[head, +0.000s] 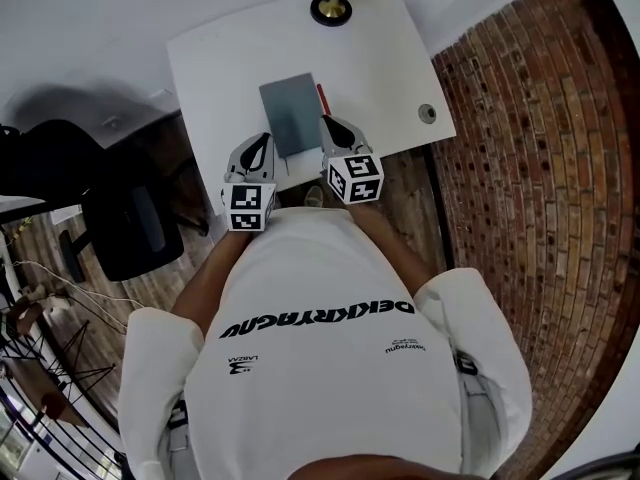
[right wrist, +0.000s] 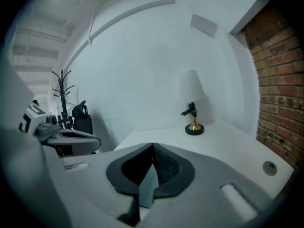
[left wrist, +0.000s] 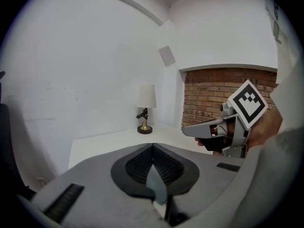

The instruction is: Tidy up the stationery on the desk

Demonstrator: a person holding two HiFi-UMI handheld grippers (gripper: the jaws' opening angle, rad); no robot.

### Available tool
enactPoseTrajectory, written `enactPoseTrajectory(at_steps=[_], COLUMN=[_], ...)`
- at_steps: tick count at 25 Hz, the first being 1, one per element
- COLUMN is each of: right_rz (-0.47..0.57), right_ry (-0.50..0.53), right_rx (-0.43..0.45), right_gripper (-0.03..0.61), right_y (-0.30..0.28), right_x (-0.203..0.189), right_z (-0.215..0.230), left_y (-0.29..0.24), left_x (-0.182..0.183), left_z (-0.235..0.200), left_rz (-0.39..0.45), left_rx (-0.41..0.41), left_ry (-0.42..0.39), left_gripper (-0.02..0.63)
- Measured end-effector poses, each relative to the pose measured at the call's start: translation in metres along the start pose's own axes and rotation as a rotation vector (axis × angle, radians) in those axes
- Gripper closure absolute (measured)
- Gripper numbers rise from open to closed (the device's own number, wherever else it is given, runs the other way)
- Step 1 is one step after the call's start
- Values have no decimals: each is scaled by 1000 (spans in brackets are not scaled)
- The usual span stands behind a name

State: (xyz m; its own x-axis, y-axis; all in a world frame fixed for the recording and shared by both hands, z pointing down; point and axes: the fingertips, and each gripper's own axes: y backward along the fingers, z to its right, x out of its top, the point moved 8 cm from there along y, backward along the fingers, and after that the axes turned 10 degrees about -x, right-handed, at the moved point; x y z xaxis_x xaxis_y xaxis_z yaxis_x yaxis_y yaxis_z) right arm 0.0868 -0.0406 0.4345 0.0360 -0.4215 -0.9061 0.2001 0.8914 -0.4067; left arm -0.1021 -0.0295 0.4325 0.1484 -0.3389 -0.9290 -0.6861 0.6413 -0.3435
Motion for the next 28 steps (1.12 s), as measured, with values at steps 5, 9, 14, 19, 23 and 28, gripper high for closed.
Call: enactPoseTrajectory(at_steps=[5,9,14,19,23,28], right_rz=[21,5,0,2,6,0], right_ry=[35,26,6,5,4,15], right_rx=[-16,-16,-39,-50,-56,-51], right_gripper=[583,583,583,583,583,583], right_y=[11,14,15,18,19,18], right_x=[-2,-11,-13,-13,-14,-16], right_z=[-6,-6,-2,-2,0,-4], left_y=[1,0,-1,1,1,2], left_x=[2,1,-1,-3,-3,-2], left_z=[1,-1,0,0,2,1], left_rz=[15,20,8,7,8,6], left_rx=[-16,-25,-42,-42,-44,-48], left_ry=[3,4,12,-1,5,16], left_gripper=[615,615,615,615,615,615])
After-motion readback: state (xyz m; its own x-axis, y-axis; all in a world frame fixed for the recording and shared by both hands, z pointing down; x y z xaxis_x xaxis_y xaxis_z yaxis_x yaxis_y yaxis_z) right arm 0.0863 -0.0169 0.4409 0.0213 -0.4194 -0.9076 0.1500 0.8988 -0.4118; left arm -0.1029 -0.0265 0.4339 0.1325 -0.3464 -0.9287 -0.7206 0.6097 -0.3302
